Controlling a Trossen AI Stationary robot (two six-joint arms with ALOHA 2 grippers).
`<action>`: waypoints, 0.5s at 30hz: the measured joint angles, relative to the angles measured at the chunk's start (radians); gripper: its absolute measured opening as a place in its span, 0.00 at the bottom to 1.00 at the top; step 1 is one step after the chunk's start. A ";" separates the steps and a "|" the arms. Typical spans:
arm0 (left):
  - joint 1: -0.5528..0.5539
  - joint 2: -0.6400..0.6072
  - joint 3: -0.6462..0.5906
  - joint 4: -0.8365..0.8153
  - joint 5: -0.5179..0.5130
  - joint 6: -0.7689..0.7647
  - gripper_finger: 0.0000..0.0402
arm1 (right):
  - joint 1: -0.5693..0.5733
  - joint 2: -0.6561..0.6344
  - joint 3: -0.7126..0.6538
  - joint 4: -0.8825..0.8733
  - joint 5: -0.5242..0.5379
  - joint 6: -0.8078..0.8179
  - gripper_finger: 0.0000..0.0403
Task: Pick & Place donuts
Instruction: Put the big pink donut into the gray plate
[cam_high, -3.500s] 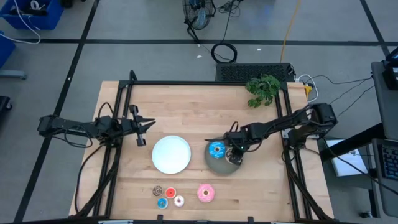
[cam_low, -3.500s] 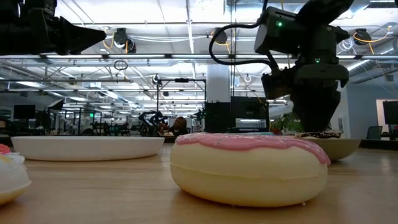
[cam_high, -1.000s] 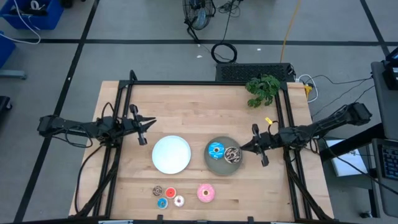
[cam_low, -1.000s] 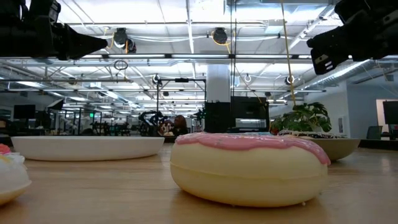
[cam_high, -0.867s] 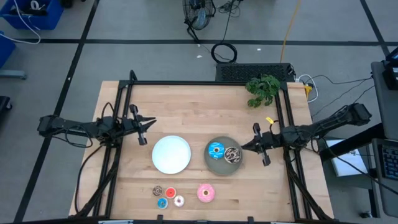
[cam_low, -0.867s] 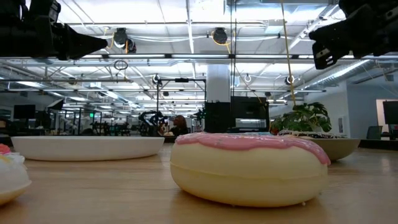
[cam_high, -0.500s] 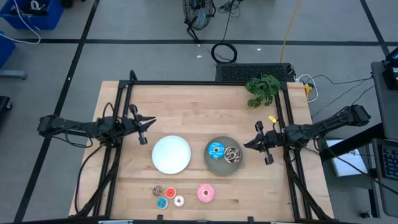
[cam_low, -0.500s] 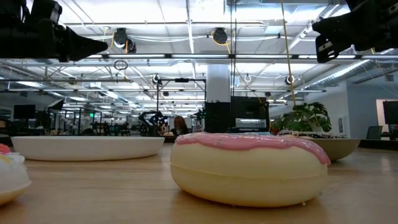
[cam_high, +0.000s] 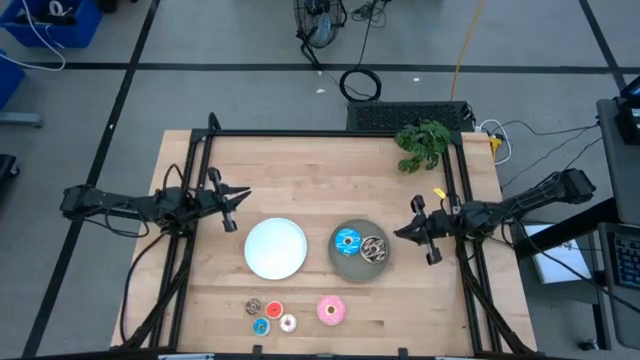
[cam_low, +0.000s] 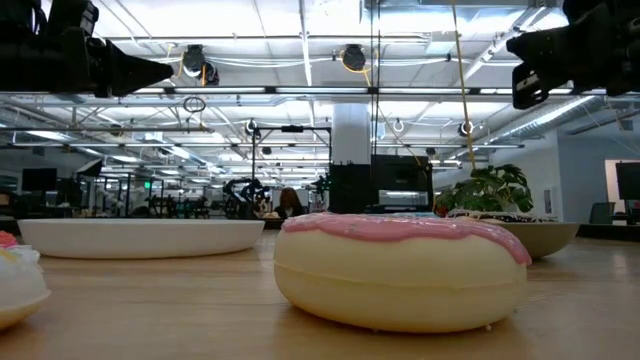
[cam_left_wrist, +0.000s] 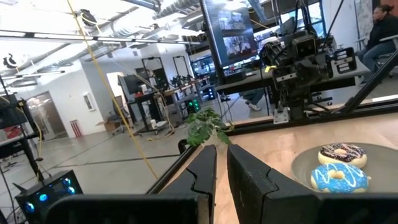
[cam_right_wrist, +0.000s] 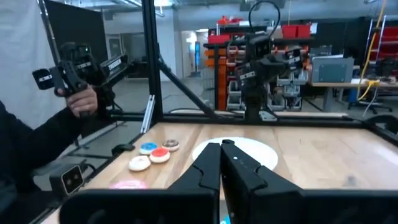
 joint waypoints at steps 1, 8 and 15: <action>0.000 0.000 0.000 0.000 0.000 0.000 0.12 | 0.000 0.000 0.000 0.004 0.000 0.000 0.00; 0.000 0.000 0.000 0.004 0.001 0.008 0.12 | 0.000 0.000 -0.001 0.018 0.004 -0.089 0.00; 0.000 0.000 0.000 0.007 0.001 0.001 0.12 | 0.000 0.000 -0.002 0.007 0.082 -0.086 0.00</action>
